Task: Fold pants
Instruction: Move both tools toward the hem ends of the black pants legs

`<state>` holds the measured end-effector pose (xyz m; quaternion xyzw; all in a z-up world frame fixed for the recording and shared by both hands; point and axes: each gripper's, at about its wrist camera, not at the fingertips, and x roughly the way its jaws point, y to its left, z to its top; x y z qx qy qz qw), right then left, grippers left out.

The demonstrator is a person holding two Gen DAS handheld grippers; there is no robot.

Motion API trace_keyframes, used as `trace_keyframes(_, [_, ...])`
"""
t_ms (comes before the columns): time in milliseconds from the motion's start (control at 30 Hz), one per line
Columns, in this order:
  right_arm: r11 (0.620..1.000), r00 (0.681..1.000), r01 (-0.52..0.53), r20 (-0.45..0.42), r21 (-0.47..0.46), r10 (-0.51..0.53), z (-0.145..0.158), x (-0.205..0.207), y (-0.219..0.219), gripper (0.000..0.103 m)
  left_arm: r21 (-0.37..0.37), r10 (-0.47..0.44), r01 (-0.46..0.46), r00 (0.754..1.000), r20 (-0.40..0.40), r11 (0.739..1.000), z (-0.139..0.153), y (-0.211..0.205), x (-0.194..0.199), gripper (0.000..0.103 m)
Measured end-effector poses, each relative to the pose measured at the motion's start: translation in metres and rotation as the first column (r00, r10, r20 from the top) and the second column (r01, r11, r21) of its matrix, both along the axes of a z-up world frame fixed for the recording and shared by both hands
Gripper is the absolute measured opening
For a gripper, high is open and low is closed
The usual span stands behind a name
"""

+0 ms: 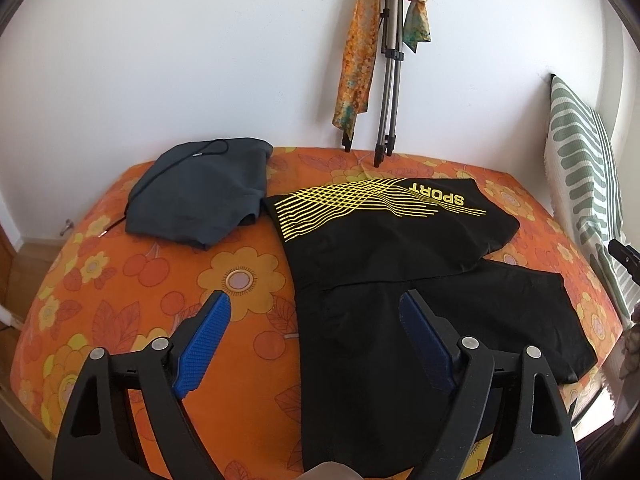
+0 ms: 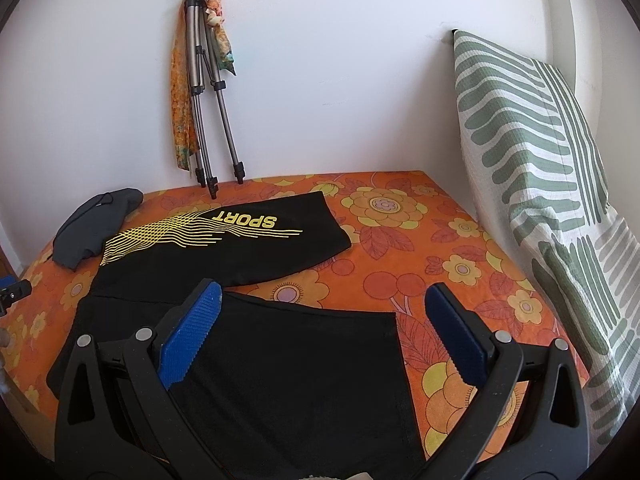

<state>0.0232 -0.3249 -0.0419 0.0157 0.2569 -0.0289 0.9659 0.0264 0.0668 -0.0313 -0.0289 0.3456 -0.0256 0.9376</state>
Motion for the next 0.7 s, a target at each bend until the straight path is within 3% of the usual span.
trace_keyframes(267, [1.000,1.000,0.003,0.007,-0.008,-0.003,0.003,0.006,-0.003,0.103,-0.045,-0.019,0.017,0.999,-0.032,0.999,-0.004,0.008,0.010,0.056])
trace_keyframes(433, [1.000,1.000,-0.023,-0.021,-0.002,0.023,-0.001,0.007,-0.005,0.097,-0.067,-0.036,0.033,0.998,-0.050,0.997,-0.006,0.010,0.013,0.039])
trace_keyframes(567, [0.998,0.997,-0.030,-0.067,-0.054,0.026,-0.013,-0.004,-0.014,0.092,-0.045,-0.072,0.069,0.996,-0.059,0.997,-0.009,0.007,0.003,0.034])
trace_keyframes(700, [1.000,0.992,-0.013,-0.122,-0.005,0.012,-0.022,-0.020,-0.038,0.090,-0.027,-0.102,0.100,0.993,-0.065,0.995,-0.010,0.002,-0.008,0.032])
